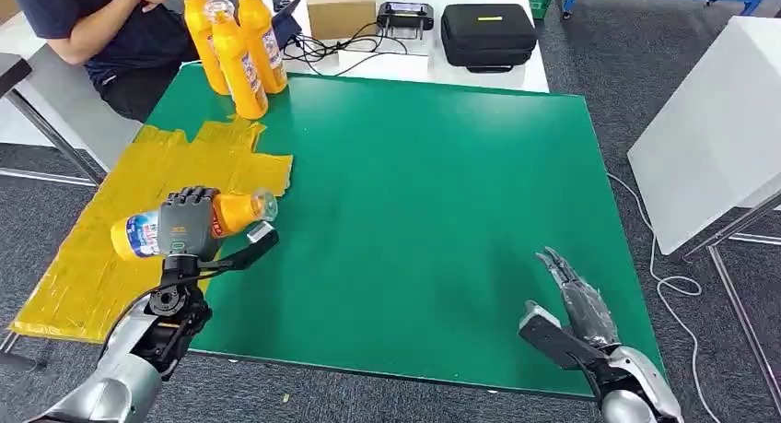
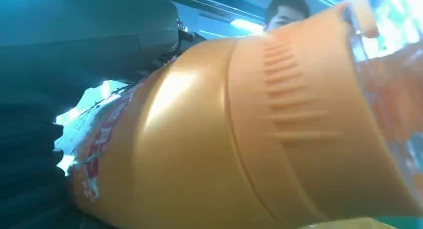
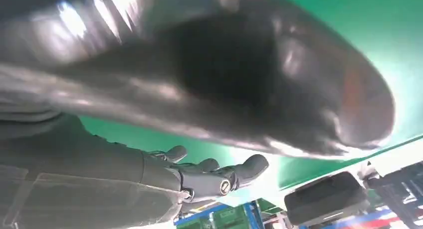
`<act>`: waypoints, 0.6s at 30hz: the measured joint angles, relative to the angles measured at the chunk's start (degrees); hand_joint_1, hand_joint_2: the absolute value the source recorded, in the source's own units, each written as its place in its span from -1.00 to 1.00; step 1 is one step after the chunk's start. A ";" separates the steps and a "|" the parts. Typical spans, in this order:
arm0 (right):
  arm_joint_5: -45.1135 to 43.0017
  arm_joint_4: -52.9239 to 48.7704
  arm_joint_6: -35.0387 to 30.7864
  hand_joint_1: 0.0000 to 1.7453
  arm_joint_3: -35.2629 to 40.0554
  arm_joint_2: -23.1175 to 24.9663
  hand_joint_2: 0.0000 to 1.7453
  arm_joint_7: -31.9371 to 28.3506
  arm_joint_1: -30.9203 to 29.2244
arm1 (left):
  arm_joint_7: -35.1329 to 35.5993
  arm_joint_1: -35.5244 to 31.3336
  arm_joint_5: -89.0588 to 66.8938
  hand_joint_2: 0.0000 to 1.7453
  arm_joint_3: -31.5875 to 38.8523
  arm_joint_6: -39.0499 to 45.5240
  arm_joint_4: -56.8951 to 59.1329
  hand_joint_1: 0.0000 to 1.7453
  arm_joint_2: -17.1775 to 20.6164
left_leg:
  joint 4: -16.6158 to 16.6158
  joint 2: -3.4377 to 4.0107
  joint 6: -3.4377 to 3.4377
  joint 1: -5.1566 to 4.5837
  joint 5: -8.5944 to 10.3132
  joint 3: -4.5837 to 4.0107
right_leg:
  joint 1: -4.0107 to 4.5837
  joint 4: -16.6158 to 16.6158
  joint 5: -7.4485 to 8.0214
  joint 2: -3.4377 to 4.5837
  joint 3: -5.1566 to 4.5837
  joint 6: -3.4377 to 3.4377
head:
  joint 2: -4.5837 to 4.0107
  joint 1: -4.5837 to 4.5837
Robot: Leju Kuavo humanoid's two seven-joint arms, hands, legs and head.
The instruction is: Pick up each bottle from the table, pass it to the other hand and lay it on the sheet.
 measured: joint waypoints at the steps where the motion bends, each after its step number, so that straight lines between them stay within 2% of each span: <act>1: -0.94 0.07 0.17 -1.00 0.13 -0.46 -1.00 -0.22 -0.38 | -0.57 0.14 -0.02 -1.00 -0.02 0.00 -0.13 -1.00 -0.09 | 0.00 0.01 0.00 -0.01 0.00 0.00 | 0.00 0.00 0.00 0.00 0.00 0.00 | -0.02 -0.02; 8: -5.57 1.88 -0.04 -1.00 1.92 -3.45 -1.00 -1.33 -4.08 | -0.83 -0.67 -0.11 -1.00 -1.97 0.00 2.12 -1.00 -0.57 | 0.01 0.01 0.02 -0.01 0.02 0.01 | -0.01 0.00 0.01 0.00 -0.01 0.01 | -0.02 -0.02; 18: -5.02 2.60 -2.34 -1.00 3.93 -3.34 -1.00 -0.85 -4.39 | -0.76 -0.77 -0.09 -1.00 -2.25 0.00 3.04 -1.00 -0.59 | 0.00 0.02 0.01 0.00 0.00 0.01 | 0.00 0.00 0.00 0.00 -0.02 0.00 | 0.00 -0.02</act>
